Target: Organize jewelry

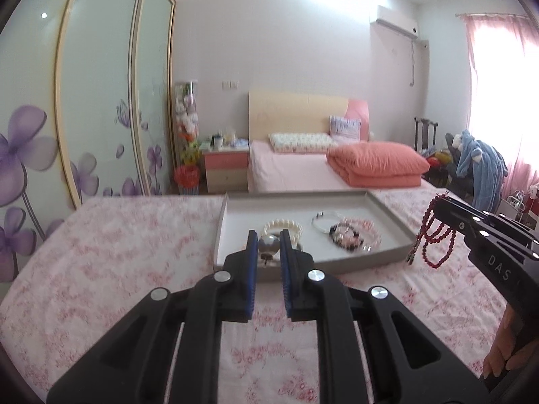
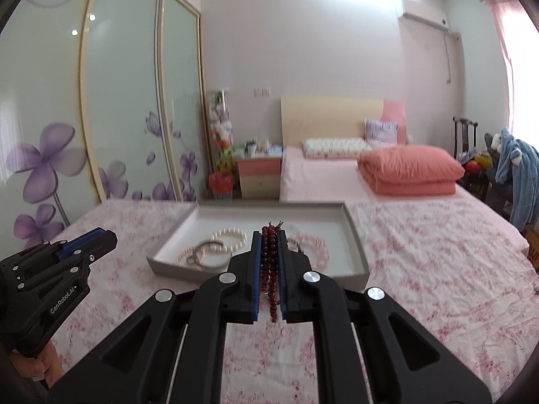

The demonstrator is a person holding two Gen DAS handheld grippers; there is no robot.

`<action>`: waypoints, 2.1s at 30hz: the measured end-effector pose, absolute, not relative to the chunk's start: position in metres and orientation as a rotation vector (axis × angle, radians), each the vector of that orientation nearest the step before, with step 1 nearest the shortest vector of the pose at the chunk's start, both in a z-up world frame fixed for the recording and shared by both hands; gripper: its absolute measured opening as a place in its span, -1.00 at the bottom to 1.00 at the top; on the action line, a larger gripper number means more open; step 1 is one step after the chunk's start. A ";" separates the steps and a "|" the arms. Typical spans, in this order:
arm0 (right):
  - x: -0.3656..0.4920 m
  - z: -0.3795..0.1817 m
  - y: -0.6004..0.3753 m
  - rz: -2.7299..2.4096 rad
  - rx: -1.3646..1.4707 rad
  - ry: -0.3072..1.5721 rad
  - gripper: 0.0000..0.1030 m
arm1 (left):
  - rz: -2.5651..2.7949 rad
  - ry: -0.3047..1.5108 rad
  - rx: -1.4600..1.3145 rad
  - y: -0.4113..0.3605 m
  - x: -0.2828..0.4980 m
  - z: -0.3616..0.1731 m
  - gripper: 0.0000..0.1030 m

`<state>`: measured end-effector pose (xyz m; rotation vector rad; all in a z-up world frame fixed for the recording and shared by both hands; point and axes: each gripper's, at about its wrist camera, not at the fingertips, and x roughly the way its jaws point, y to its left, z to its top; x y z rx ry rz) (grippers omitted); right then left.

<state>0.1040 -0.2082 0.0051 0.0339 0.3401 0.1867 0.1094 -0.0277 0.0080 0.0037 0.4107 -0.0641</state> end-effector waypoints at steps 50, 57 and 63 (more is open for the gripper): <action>0.134 -0.102 -0.199 0.245 -0.085 0.914 0.25 | -0.017 0.351 -0.023 -0.005 0.106 0.022 -0.73; 0.131 -0.098 -0.211 0.227 -0.031 0.884 -0.81 | -0.011 0.353 -0.040 0.001 0.107 0.020 -0.73; 0.126 -0.054 -0.219 0.218 0.048 0.713 -0.82 | -0.027 0.346 -0.033 -0.003 0.109 0.021 -0.73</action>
